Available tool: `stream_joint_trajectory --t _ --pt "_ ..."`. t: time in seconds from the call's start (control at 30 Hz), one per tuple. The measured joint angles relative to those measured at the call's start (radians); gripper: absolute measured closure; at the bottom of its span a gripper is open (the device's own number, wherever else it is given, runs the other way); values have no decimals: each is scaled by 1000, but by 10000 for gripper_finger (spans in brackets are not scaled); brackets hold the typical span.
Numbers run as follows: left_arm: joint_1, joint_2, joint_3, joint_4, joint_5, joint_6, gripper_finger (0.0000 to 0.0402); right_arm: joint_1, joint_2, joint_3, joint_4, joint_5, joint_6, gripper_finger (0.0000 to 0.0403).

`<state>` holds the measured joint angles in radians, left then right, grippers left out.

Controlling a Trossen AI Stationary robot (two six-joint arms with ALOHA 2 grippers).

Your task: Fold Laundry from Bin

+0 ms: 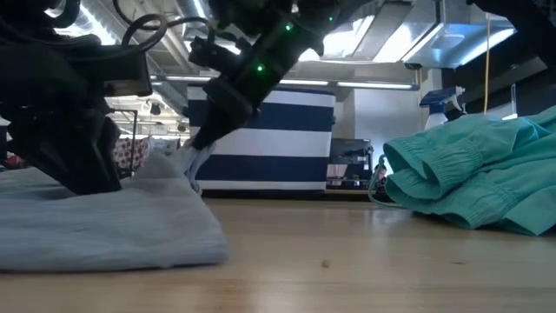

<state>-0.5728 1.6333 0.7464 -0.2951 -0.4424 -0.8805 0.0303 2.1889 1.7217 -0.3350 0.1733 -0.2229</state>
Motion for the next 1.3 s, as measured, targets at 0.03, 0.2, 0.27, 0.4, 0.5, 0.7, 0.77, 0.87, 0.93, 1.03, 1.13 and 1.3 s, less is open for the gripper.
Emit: stream_joint_trajectory --t 0.03,0.2,0.27,0.4,0.5,0.7,0.77,0.87,0.93,1.03,1.13,1.3 --pt "0 0 0 0 7 0 255 0 0 6 -11 14 -24 401" --pt "-5 -1 0 0 27 -1 255 -8 0 11 -63 35 -96 400" --pt "-5 -1 0 1 26 -1 255 -12 0 12 -101 7 -105 395" --pt "-4 -1 0 2 -53 -7 255 -19 0 12 -146 -33 -67 370" --pt "5 -1 6 2 -121 -2 255 -19 0 12 -161 -51 -48 340" --pt "21 -21 36 -32 -145 48 255 -18 -12 12 -254 -28 -39 252" --pt "20 -41 53 -73 -169 55 255 -18 -16 12 -280 -6 -33 224" --pt "21 -90 79 -179 -224 62 255 -18 -39 12 -313 17 -25 195" --pt "21 -134 98 -254 -271 64 255 -19 -63 12 -312 18 -23 186" --pt "23 -216 106 -363 -349 82 255 -19 -100 12 -323 19 -20 186" --pt "48 -309 106 -456 -405 100 255 -24 -144 12 -324 19 -20 198" --pt "165 -423 106 -506 -412 214 255 -66 -176 12 -319 26 -45 215"
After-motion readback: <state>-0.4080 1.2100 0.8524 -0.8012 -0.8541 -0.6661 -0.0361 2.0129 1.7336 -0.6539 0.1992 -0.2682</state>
